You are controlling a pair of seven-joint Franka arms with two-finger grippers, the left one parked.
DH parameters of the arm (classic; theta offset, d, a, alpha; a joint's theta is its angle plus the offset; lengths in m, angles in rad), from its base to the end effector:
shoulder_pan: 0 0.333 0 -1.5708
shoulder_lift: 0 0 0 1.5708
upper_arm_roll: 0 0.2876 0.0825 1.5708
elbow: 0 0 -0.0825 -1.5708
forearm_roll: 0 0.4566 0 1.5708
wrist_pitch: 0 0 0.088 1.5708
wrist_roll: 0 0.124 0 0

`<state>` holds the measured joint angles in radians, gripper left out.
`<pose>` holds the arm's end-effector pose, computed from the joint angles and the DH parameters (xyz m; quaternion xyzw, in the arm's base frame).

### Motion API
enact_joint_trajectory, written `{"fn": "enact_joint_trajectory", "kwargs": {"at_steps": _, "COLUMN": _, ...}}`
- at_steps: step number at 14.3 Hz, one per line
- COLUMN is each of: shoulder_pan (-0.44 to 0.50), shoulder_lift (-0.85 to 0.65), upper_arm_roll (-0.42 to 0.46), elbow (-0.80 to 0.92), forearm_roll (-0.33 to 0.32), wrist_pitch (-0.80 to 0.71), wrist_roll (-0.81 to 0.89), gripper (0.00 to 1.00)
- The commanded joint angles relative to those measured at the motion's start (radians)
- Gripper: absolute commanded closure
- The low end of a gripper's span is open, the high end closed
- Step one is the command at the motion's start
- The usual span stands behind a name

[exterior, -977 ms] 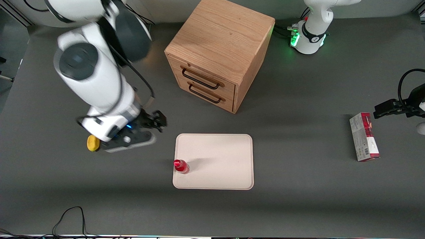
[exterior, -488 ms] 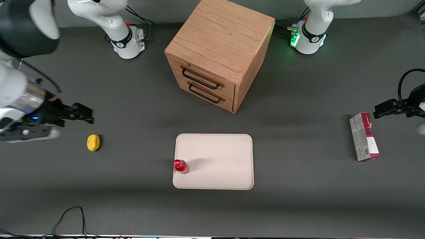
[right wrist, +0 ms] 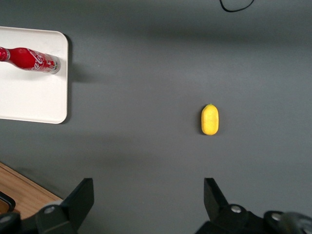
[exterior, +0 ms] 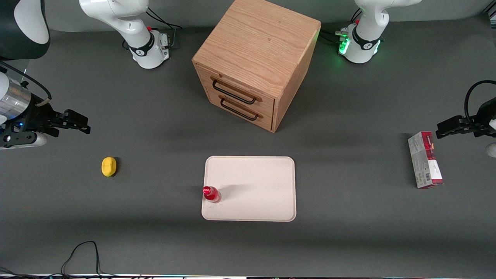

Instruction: Place coke bottle on tray

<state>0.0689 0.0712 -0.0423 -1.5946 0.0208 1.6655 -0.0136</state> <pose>0.6528 0.0204 0.5288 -0.9998 -0.0192 0.0002 0.0089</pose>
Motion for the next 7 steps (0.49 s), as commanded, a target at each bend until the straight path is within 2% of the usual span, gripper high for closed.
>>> {"fn": "enact_joint_trajectory", "kwargs": {"at_steps": 1, "shoulder_pan": -0.011, "shoulder_lift": -0.028, "upper_arm_roll": -0.011, "elbow": -0.027, "forearm_roll": 0.013, "wrist_pitch": 0.017, "wrist_roll": -0.023, "gripper": 0.0}}
{"fn": "enact_joint_trajectory", "kwargs": {"at_steps": 7, "shoulder_pan": -0.015, "shoulder_lift": -0.025, "upper_arm_roll": -0.024, "elbow": -0.007, "forearm_roll": -0.024, "wrist_pitch": -0.012, "wrist_roll": -0.019, "gripper": 0.0}}
